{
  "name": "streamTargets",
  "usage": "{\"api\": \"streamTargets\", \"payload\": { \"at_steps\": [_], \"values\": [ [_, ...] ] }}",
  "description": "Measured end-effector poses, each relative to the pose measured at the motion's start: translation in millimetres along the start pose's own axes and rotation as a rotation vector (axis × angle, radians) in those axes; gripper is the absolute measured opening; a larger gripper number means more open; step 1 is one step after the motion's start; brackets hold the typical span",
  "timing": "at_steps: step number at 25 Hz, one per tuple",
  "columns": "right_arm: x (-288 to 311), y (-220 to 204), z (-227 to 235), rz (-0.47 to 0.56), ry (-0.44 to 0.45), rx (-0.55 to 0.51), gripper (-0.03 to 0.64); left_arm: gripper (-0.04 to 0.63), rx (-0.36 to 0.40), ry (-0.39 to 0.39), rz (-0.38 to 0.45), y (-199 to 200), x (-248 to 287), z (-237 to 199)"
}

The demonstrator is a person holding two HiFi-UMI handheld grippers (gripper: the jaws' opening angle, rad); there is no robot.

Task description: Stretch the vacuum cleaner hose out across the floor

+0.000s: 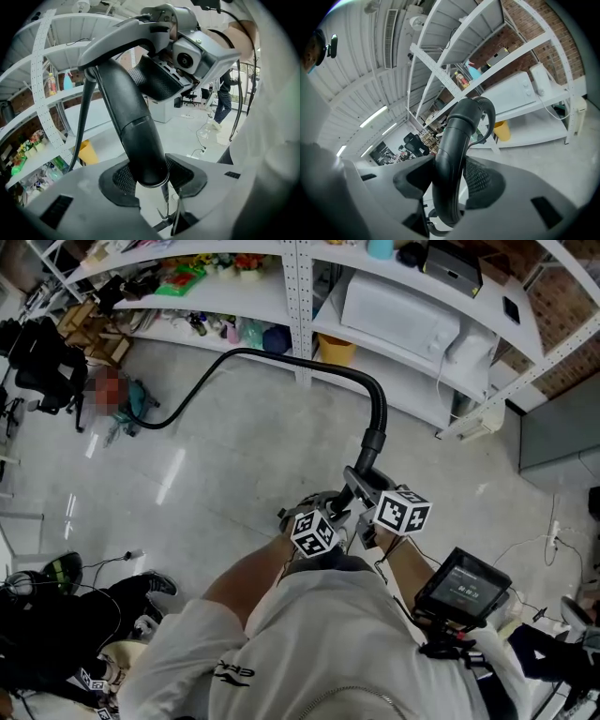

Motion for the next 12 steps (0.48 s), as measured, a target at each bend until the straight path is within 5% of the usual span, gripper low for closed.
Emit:
{"api": "streamTargets", "payload": {
  "at_steps": [12],
  "values": [
    [-45.6, -27.7, 10.0, -0.040, 0.003, 0.022, 0.187, 0.161, -0.018, 0.002, -0.020, 4.6, 8.4, 54.9]
  ]
}}
Point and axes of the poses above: the fingertips, and each gripper's own axes: x forward along the fingers, z to its right, y out of its top, the point moved 3 cm from there along -x, backward along the fingers, and after that the axes turned 2 degrees about -x, right-handed, at the moved point
